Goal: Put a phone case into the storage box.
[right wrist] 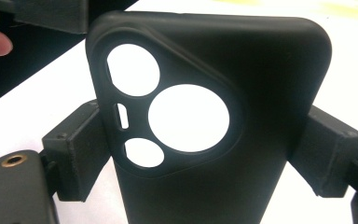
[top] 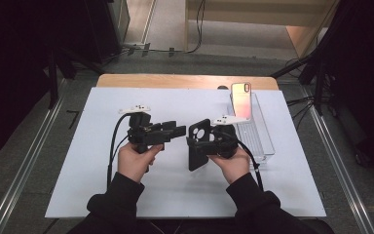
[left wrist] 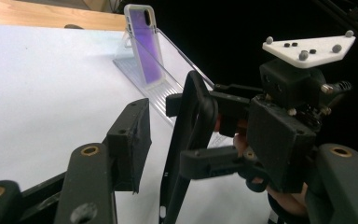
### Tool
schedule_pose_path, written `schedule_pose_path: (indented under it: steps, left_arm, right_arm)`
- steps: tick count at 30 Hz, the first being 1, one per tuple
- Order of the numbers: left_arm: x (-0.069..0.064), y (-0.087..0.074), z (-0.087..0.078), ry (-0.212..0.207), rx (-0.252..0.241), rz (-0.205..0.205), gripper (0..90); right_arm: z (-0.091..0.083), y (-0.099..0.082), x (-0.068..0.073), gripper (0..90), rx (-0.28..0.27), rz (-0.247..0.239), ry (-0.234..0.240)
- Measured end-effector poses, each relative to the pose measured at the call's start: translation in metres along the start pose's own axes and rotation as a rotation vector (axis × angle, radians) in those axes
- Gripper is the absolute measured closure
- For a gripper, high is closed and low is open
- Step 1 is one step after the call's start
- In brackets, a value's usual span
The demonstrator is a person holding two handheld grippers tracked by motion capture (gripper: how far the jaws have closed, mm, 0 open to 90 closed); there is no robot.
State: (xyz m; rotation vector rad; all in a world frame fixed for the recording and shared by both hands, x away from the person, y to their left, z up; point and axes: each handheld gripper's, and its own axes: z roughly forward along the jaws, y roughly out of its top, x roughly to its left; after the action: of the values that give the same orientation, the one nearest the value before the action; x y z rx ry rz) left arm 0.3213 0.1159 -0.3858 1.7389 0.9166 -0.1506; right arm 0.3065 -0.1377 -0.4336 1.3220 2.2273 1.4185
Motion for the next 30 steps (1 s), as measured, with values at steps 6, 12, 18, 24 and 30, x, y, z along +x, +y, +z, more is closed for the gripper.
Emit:
schedule_pose_path:
  steps: [6, 12, 18, 24, 30]
  left_arm:
    - [0.005, -0.009, -0.003, -0.002, 0.029, 0.038, 34.6]
    - [0.015, -0.023, -0.005, -0.003, 0.081, 0.045, 33.4]
    - [0.023, -0.033, -0.010, -0.017, 0.126, 0.048, 30.2]
    - [0.030, -0.044, -0.017, -0.014, 0.164, 0.031, 30.2]
    - [0.037, -0.054, -0.023, 0.015, 0.210, 0.042, 30.2]
  right_arm:
    - [-0.002, 0.002, -0.002, 12.5, 0.012, 0.000, 0.003]
    - [-0.004, 0.003, -0.004, 12.5, 0.023, 0.001, 0.013]
    - [-0.006, 0.005, -0.005, 12.5, 0.031, -0.015, 0.021]
    - [-0.008, 0.005, -0.004, 12.5, 0.038, -0.025, 0.032]
    - [-0.013, 0.009, -0.005, 12.5, 0.037, -0.040, 0.034]
